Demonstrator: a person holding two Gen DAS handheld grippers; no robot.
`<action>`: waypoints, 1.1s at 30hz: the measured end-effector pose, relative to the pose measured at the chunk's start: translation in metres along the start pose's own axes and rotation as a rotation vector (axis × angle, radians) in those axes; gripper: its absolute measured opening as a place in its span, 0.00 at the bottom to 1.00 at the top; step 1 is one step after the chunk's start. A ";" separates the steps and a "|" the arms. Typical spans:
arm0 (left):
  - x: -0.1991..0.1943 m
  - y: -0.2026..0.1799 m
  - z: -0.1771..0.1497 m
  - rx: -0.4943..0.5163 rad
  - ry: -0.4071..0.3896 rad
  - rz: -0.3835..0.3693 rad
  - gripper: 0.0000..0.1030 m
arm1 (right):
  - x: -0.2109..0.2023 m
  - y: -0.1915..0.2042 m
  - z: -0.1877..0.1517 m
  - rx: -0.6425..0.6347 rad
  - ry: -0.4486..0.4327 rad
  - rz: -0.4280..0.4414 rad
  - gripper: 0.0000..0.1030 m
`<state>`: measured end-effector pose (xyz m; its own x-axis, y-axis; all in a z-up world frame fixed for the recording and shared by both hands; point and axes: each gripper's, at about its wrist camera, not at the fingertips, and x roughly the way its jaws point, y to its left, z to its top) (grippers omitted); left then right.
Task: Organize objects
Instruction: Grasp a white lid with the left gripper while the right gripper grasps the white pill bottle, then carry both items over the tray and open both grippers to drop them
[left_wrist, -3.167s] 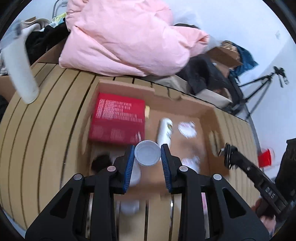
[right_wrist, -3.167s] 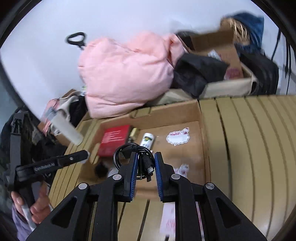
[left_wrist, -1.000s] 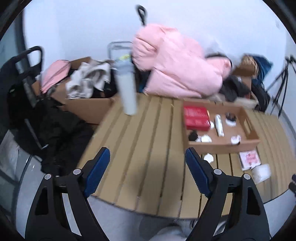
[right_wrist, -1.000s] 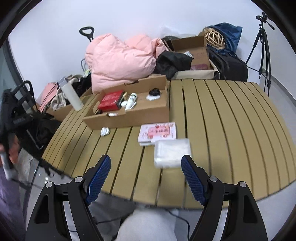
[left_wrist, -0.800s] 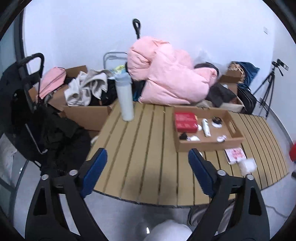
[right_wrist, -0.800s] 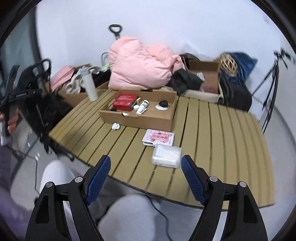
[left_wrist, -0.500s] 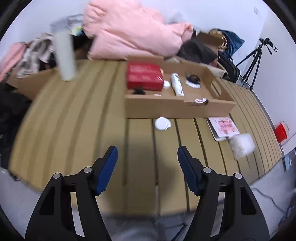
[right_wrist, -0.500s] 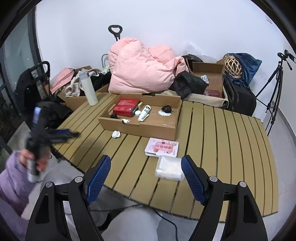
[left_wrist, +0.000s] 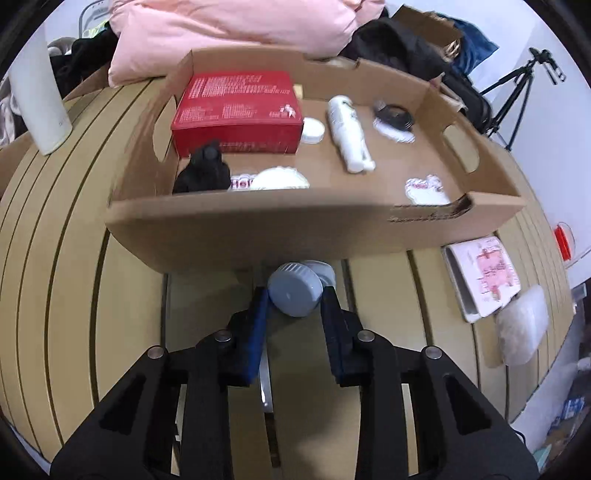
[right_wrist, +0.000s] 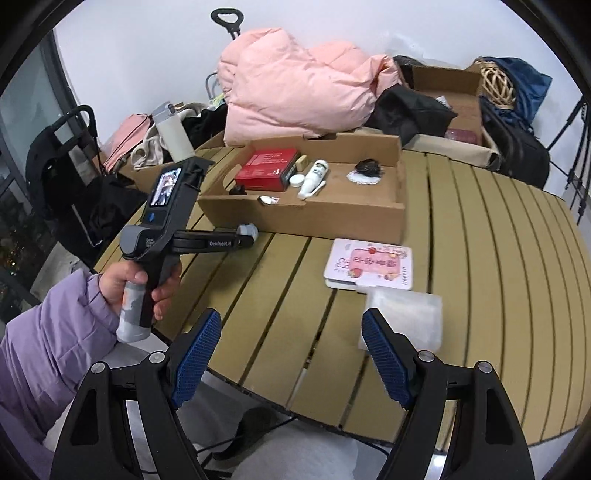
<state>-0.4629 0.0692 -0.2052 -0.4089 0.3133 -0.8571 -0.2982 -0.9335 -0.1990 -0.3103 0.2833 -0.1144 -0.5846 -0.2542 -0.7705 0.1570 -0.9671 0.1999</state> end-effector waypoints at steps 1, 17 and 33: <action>-0.005 0.003 0.000 -0.016 -0.014 -0.019 0.24 | 0.004 0.001 0.000 0.003 0.001 0.005 0.80; -0.116 0.089 -0.036 -0.403 -0.293 0.128 0.24 | 0.159 0.067 0.045 -0.061 -0.004 -0.052 0.79; -0.126 0.091 -0.043 -0.386 -0.333 0.117 0.24 | 0.218 0.079 0.052 -0.116 0.000 -0.184 0.31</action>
<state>-0.4012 -0.0631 -0.1356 -0.6911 0.1825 -0.6993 0.0803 -0.9422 -0.3252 -0.4668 0.1516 -0.2346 -0.6120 -0.0734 -0.7874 0.1383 -0.9903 -0.0152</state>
